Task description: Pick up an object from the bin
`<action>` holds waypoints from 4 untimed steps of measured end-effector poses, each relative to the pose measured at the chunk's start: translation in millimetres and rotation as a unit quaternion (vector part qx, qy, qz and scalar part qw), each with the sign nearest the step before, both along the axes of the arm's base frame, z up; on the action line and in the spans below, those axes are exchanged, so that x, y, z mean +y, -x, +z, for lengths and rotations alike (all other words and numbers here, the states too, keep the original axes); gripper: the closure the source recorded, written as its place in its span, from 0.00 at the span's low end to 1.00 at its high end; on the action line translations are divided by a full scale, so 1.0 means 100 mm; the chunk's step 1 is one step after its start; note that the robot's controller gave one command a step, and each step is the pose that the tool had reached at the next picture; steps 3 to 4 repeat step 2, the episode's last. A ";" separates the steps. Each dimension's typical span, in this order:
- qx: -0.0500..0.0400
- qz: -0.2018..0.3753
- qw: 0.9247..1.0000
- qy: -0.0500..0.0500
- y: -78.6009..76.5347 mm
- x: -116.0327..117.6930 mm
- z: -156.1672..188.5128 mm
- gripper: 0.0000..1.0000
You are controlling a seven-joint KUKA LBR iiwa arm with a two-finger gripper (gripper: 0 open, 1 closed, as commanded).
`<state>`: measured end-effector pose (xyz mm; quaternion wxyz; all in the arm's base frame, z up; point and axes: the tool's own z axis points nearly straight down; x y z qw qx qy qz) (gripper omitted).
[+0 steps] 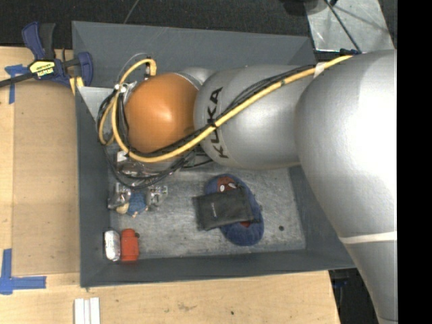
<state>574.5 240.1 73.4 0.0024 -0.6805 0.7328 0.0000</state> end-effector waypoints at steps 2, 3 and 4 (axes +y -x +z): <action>0.000 -0.003 1.000 0.000 -0.04 0.01 0.94 1.00; 0.000 -0.003 1.000 0.000 -0.04 0.01 0.94 1.00; 0.000 -0.003 1.000 0.000 -0.04 0.01 0.94 1.00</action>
Offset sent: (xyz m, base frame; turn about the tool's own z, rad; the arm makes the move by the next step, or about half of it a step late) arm -0.0001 0.0000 0.0843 0.0000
